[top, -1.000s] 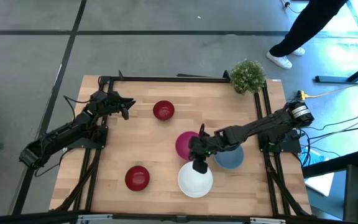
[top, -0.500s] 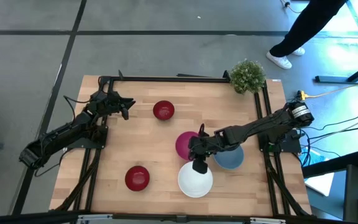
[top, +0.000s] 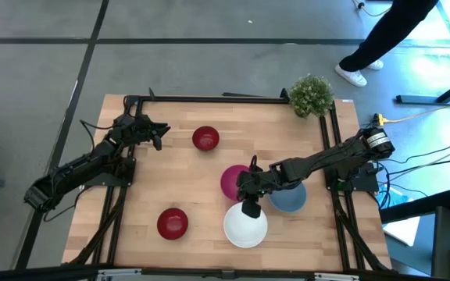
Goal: Nest bowls inside each other
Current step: Stack the pink bowl on the white bowl
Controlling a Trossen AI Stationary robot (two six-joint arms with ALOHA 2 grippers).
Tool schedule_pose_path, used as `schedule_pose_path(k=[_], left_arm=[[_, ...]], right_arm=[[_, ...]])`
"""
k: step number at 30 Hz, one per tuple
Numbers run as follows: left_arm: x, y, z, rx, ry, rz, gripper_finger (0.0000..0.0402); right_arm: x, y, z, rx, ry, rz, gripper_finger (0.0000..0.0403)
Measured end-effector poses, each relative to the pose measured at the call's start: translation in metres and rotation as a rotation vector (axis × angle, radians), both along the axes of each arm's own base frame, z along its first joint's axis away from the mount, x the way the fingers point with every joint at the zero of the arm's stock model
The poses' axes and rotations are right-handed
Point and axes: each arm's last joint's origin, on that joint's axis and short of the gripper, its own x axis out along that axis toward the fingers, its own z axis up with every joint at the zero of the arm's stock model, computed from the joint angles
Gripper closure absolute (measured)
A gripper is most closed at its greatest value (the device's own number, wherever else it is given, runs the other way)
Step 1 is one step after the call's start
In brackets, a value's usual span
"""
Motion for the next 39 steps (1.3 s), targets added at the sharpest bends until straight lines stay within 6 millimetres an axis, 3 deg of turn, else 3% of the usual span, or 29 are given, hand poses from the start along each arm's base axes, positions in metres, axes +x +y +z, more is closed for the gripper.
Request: schedule_pose_path(k=[30, 39], left_arm=[[0.0, 0.0, 0.0, -0.001, 0.0, 0.0, 0.0302], [0.0, 0.0, 0.0, -0.001, 0.0, 0.0, 0.0302]], right_arm=[[0.001, 0.0, 0.001, -0.037, -0.016, 0.032, 0.0347], [0.008, -0.013, 0.01, -0.078, -0.057, -0.102, 0.0347]])
